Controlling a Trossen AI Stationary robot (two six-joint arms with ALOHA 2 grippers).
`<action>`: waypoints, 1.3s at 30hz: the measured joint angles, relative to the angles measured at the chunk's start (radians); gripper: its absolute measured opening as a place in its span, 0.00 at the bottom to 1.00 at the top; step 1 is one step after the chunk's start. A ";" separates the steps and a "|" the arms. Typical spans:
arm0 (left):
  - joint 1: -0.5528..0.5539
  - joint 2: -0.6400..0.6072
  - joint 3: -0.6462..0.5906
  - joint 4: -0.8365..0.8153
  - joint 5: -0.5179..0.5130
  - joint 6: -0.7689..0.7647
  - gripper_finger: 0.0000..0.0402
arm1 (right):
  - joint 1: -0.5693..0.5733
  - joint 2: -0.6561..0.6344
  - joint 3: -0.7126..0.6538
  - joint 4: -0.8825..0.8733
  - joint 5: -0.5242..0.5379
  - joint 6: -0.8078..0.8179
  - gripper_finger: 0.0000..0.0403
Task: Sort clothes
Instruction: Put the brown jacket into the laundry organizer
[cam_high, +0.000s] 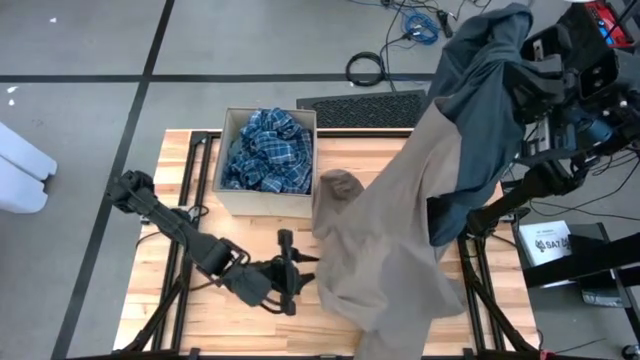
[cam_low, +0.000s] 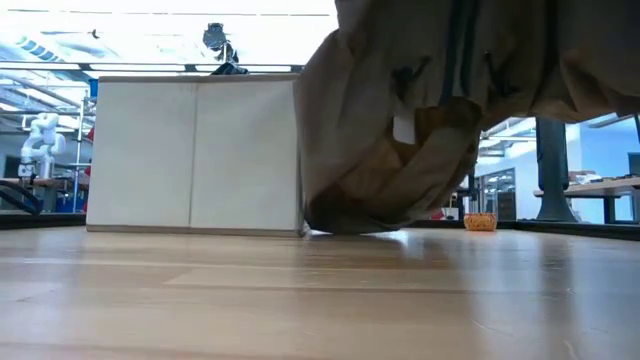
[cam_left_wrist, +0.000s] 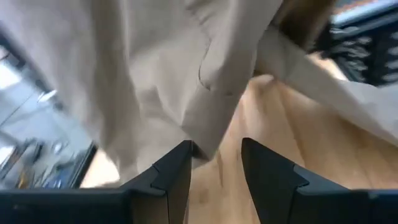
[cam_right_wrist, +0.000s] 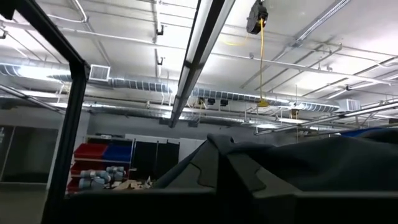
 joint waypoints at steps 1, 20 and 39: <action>-0.006 0.004 0.001 -0.019 -0.027 -0.043 0.37 | 0.000 -0.001 0.000 0.000 0.000 0.002 0.00; -0.010 0.084 -0.357 0.527 -0.355 -0.221 0.37 | 0.000 -0.004 0.000 -0.043 -0.004 0.029 0.00; 0.105 0.118 -0.375 0.936 -0.146 0.018 0.37 | 0.000 -0.002 0.000 -0.051 -0.006 0.039 0.00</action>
